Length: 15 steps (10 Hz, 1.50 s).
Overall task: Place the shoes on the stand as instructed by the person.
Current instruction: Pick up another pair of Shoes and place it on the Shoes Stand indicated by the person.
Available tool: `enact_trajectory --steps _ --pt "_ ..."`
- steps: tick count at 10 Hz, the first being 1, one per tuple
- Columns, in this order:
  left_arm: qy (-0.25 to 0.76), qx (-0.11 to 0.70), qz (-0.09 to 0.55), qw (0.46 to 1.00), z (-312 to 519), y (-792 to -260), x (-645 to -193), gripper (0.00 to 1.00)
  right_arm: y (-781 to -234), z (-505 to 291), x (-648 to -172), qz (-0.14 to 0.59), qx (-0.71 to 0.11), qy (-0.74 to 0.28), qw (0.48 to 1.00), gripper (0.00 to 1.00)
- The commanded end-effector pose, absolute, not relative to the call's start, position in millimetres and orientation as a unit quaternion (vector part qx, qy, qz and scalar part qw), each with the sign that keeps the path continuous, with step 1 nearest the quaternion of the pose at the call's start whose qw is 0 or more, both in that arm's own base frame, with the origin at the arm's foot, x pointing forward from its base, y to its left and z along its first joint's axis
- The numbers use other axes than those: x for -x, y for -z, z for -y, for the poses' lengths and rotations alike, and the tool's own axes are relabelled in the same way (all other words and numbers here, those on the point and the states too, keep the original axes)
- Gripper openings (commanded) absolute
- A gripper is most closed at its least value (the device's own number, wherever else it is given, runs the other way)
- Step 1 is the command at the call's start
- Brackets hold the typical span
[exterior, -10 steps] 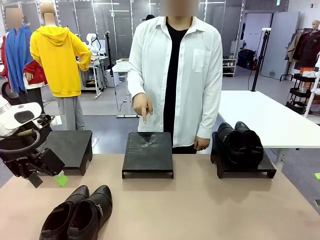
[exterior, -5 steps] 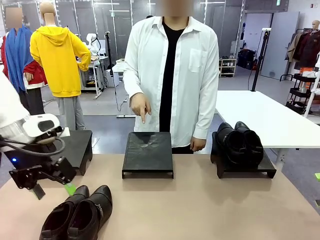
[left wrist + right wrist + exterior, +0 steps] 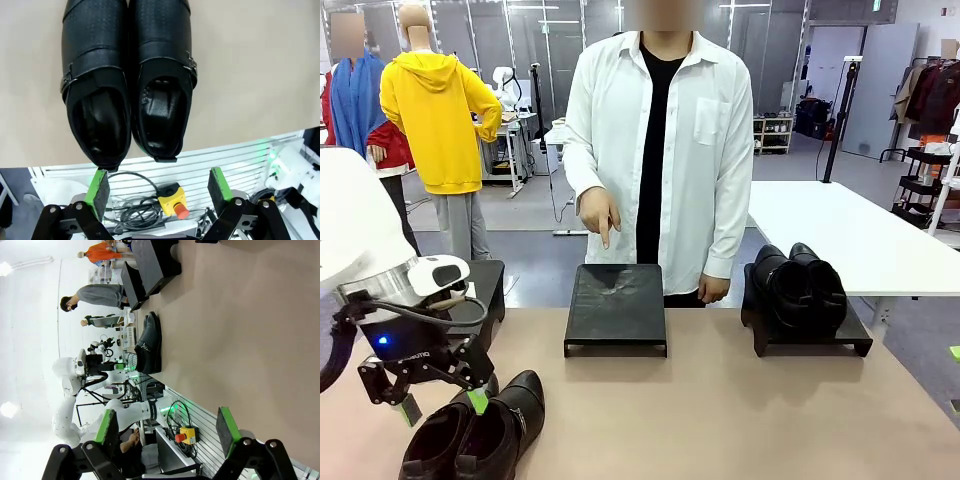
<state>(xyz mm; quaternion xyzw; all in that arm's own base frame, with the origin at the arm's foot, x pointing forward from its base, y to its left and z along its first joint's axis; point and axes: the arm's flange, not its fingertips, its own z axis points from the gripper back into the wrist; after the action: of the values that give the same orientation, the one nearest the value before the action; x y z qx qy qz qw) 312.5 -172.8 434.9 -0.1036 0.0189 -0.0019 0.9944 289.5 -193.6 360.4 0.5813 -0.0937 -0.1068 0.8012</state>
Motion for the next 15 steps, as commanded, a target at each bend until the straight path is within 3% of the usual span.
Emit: enact_trajectory --steps 1,15 --pt "-0.02 0.077 -0.009 0.997 183.1 -414.8 -318.0 1.0 -360.5 193.4 -287.4 0.099 -0.576 0.104 0.805 1.0" --pt "-0.061 0.006 0.001 0.998 172.3 -334.3 -316.6 1.0 -360.5 193.4 -287.4 0.099 -0.576 0.104 0.805 1.0"
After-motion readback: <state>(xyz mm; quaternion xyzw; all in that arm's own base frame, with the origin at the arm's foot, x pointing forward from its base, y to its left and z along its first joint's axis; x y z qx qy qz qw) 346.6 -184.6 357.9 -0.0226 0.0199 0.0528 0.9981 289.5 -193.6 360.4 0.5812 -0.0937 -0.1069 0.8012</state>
